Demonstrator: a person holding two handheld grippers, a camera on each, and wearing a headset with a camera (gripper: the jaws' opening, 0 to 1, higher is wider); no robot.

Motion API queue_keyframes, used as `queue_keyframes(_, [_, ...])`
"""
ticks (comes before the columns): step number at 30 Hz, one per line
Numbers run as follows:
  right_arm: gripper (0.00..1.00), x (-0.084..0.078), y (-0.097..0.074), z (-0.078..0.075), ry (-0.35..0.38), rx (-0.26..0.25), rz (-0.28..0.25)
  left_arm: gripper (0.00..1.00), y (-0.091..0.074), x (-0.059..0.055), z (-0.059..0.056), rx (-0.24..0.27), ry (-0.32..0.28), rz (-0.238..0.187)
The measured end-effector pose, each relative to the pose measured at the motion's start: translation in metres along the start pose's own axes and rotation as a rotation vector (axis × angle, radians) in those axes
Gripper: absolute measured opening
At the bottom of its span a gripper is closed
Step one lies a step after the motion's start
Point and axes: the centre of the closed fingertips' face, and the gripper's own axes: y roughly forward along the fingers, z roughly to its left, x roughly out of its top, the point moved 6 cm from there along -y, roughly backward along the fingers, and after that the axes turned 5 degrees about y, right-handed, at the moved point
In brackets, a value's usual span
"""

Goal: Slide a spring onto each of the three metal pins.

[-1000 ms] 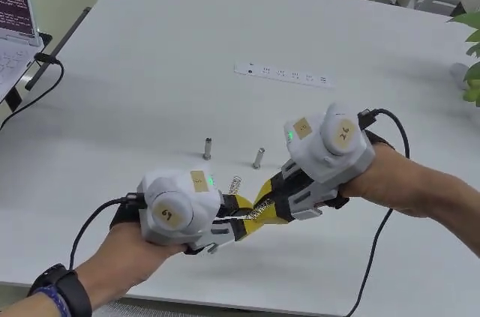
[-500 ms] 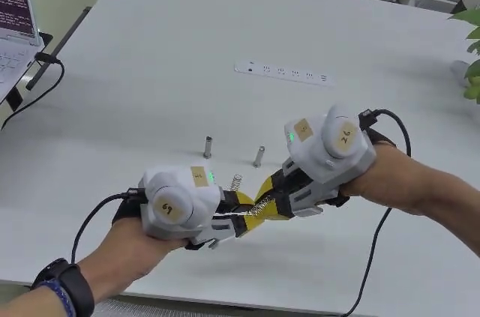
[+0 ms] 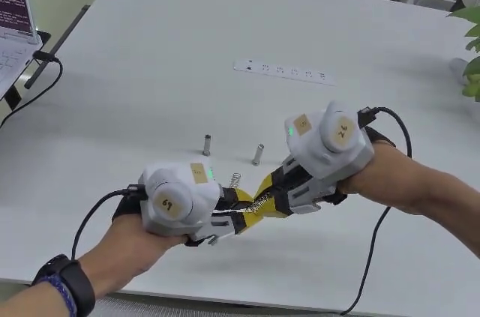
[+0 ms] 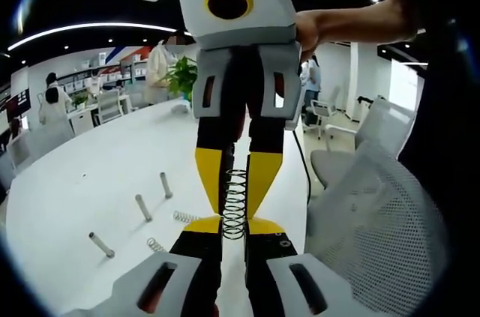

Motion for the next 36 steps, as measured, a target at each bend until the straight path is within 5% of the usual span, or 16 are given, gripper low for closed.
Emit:
queue_keyframes(21, [0.08, 0.003, 0.002, -0.005, -0.001, -0.016, -0.004, 0.04, -0.002, -0.003, 0.007, 0.028, -0.035, 0.006])
queue_keyframes(36, [0.08, -0.001, 0.005, -0.015, 0.01, -0.043, 0.022, 0.08, -0.024, -0.019, 0.016, 0.086, -0.103, 0.017])
